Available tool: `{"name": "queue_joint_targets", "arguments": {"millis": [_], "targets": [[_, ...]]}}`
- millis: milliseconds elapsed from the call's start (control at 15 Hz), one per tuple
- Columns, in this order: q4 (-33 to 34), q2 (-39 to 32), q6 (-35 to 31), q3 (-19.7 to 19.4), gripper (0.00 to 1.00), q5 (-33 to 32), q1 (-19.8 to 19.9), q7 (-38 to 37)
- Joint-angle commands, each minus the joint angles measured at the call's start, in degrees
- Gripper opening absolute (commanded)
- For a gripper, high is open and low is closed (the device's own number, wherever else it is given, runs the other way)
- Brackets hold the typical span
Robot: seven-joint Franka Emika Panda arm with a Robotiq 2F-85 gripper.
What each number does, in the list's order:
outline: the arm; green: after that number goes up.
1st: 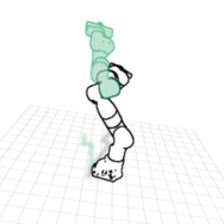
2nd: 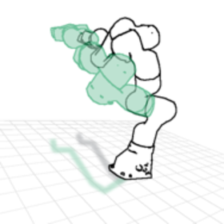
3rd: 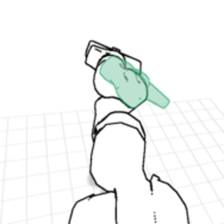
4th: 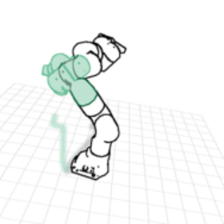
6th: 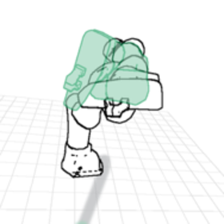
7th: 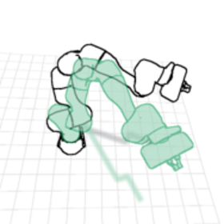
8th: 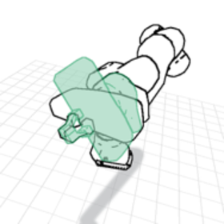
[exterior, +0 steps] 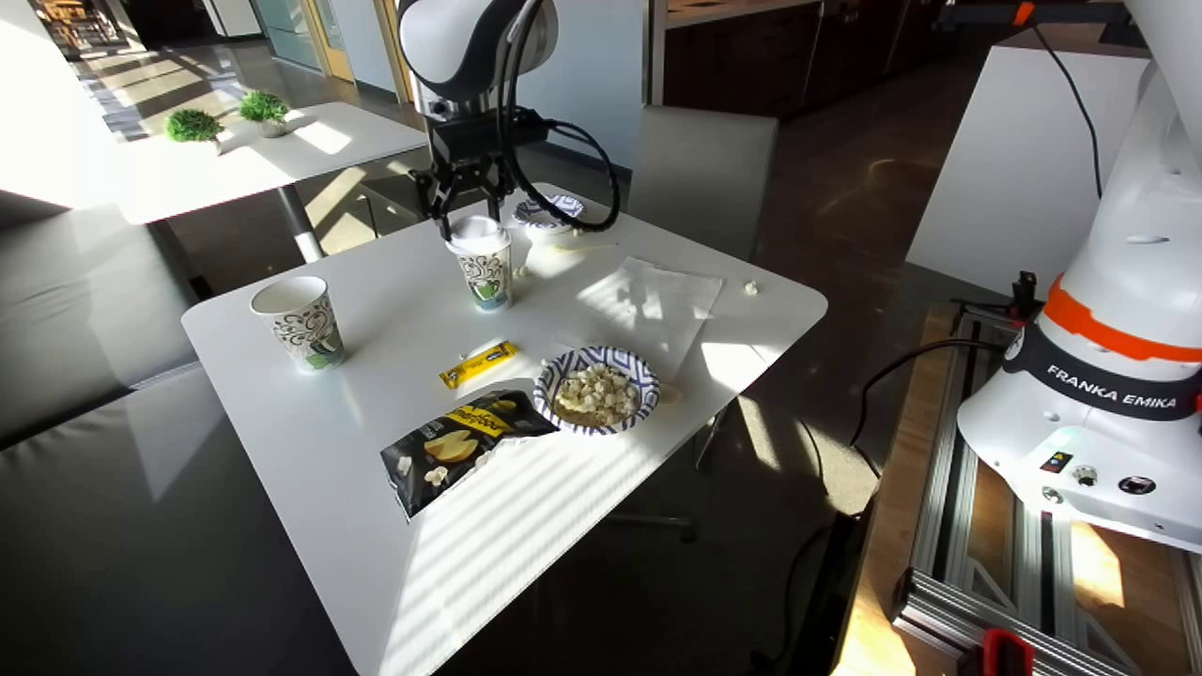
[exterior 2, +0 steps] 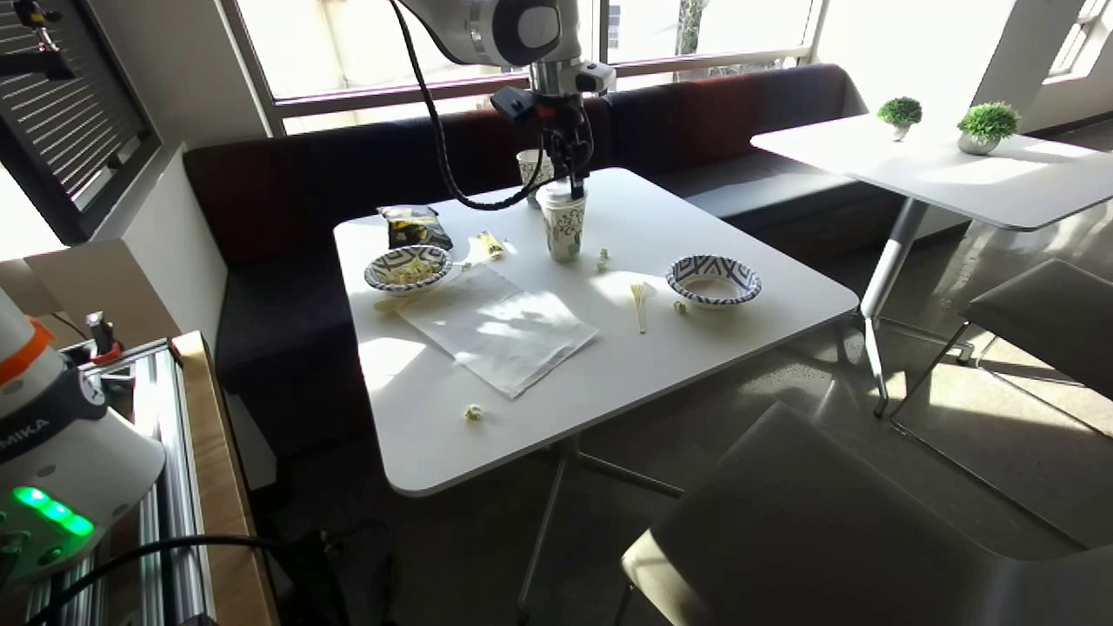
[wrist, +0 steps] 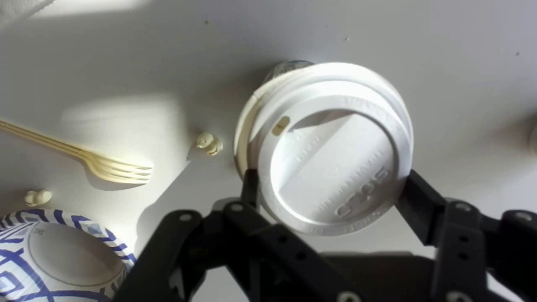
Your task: Put the white lid on top of the coffee cup on the right.
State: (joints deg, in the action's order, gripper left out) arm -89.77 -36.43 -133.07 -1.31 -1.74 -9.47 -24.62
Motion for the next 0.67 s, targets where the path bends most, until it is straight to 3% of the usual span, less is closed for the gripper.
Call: {"name": "queue_joint_targets", "arguments": {"millis": [0, 600], "targets": [[1.9, -1.2, 2.2, -0.5, 0.56, 0.4, -0.2, 0.1], [2.6, -2.0, 2.5, -0.3, 0.56, 1.0, 0.3, 0.9]]}}
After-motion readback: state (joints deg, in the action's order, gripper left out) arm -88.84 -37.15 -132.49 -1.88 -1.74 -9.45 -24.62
